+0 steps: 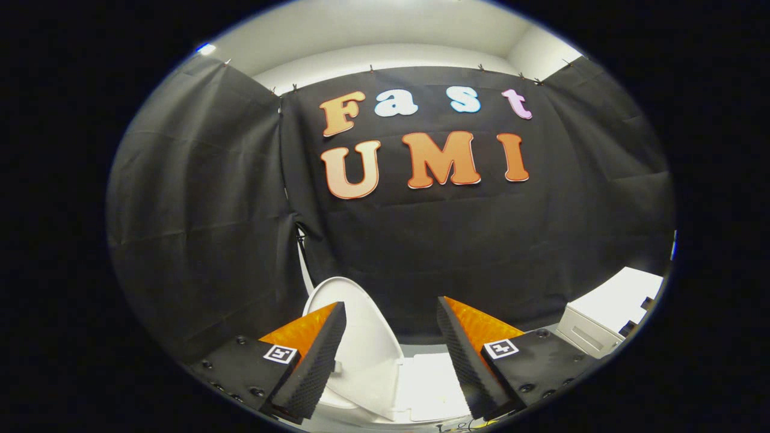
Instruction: Open the toilet lid.
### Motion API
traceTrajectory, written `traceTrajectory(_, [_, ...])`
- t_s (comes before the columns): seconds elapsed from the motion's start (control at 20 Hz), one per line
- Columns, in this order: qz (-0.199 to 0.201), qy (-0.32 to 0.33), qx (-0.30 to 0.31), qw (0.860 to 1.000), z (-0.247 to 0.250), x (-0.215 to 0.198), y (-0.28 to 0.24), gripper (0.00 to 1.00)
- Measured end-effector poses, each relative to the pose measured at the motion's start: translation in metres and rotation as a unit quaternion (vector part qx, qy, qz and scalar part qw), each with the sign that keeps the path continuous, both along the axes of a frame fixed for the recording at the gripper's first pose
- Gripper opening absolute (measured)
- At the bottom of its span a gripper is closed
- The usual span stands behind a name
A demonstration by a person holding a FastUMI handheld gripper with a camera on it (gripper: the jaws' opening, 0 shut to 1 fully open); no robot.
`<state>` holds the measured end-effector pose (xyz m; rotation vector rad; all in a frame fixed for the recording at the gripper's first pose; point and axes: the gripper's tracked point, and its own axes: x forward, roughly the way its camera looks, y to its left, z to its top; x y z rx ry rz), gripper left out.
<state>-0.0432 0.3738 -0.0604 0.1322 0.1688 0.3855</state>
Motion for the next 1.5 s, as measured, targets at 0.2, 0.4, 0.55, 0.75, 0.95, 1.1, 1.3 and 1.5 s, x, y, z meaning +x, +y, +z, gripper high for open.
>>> traceTrajectory(0.2, [-0.015,0.001,0.005,1.000,0.008,0.016,-0.044,0.97])
traceTrajectory(0.4, [-0.045,0.002,0.011,0.999,0.018,0.031,-0.105,0.97])
traceTrajectory(0.55, [-0.060,0.005,0.026,0.998,0.028,0.039,-0.138,0.97])
traceTrajectory(0.75, [-0.073,0.000,0.011,0.997,0.031,0.049,-0.171,0.98])
traceTrajectory(0.95, [-0.076,0.000,0.012,0.997,0.033,0.056,-0.185,0.98])
traceTrajectory(1.1, [-0.079,0.001,0.014,0.997,0.029,0.058,-0.190,0.98])
traceTrajectory(1.3, [-0.078,0.003,0.015,0.997,0.027,0.060,-0.187,0.98])
traceTrajectory(1.5, [-0.076,0.000,0.007,0.997,0.027,0.061,-0.185,0.98])
